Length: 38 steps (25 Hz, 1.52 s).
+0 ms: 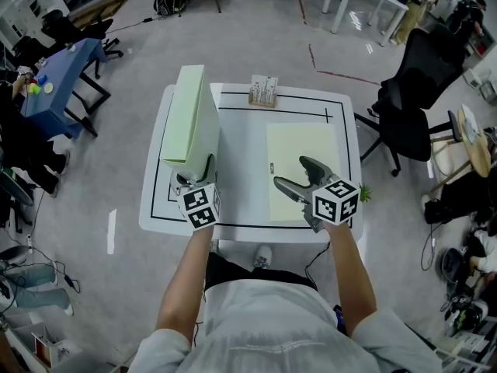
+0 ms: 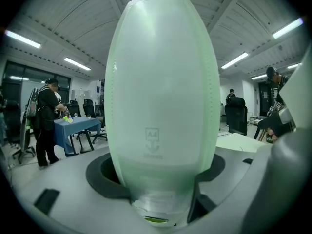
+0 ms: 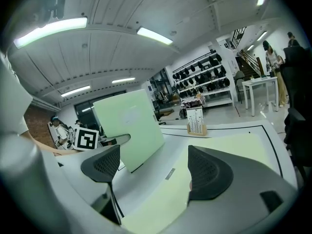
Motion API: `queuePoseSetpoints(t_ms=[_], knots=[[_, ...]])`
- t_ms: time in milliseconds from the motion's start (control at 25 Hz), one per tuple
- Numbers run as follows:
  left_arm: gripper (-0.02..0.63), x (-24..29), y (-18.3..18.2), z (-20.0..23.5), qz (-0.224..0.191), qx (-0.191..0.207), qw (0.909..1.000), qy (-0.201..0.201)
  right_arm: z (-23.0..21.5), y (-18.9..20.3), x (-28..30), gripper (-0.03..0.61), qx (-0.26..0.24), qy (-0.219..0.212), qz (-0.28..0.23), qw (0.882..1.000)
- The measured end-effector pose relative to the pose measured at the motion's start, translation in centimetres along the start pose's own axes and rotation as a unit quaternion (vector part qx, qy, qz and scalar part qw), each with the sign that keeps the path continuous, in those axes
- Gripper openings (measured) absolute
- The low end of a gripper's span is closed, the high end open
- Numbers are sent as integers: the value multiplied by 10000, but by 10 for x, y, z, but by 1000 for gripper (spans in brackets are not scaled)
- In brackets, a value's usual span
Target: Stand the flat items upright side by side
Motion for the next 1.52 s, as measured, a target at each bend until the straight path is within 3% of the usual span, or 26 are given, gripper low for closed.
queuePoseSetpoints(t_ms=[440, 640, 1000, 1280, 1520], knots=[[357, -18, 9, 1, 243, -602, 9979, 12, -1, 7, -45, 459, 201, 71, -210, 9996], [357, -50, 16, 2, 239, -809, 9962, 234, 5, 7, -59, 459, 225, 96, -241, 9994], [357, -105, 1, 26, -355, -1426, 9862, 762, 36, 2, -77, 459, -114, 166, -647, 9977], [353, -155, -38, 28, -1213, -1663, 9636, 1705, 97, 8, -102, 459, -470, 128, -1037, 9934], [353, -199, -64, 6, -1798, -1810, 9277, 2726, 144, 27, -138, 459, -841, 467, -1180, 9883]])
Point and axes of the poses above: the fingertips, and each gripper's own axes: x forward along the fingers, z to its left, y out of its underside, the point moved 3 cm from there along -x, backward along the fingers, and after that the axes turned 8 degrees about x, right-handed, at the moved point
